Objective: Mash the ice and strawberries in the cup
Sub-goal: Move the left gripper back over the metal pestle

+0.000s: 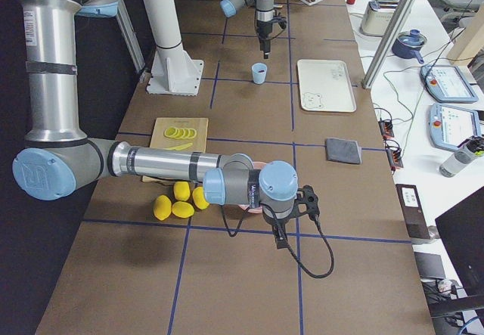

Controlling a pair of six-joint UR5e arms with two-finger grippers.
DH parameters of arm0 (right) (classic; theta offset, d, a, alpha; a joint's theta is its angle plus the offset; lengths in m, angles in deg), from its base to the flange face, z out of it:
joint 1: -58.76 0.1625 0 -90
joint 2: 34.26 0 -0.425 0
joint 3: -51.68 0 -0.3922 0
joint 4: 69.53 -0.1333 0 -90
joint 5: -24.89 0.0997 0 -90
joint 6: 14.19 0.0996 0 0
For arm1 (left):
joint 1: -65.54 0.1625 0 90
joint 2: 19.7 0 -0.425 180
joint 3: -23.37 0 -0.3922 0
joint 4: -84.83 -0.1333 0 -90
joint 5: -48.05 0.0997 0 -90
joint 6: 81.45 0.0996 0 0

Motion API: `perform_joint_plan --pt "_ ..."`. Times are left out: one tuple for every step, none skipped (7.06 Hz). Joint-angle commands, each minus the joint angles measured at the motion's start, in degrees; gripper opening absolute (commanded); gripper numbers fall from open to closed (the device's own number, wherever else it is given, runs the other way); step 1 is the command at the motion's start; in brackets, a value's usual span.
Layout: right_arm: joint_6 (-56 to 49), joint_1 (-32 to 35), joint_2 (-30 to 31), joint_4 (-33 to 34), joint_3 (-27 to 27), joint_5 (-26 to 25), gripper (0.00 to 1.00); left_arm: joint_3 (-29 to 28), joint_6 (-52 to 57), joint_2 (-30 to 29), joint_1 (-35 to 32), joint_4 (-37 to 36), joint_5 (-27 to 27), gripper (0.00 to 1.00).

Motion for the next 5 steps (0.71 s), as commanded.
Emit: perform_joint_plan --pt "1.88 0.00 -0.05 0.00 -0.48 -0.03 1.00 8.35 14.34 7.67 -5.47 -7.61 -0.33 1.00" --pt "1.89 0.00 -0.05 -0.09 -0.49 -0.03 1.00 11.62 20.93 12.85 -9.07 -7.72 -2.59 1.00" --pt "1.98 -0.09 -0.14 -0.09 -0.49 -0.03 1.00 14.52 26.48 17.60 -13.11 -7.72 -5.66 1.00" --pt "2.07 -0.09 -0.31 -0.09 -0.49 -0.03 1.00 17.68 33.76 24.70 -16.46 -7.55 -7.69 1.00" --pt "2.50 -0.09 -0.49 -0.09 -0.49 -0.03 1.00 18.15 42.71 31.04 -22.06 -6.85 -10.93 1.00"
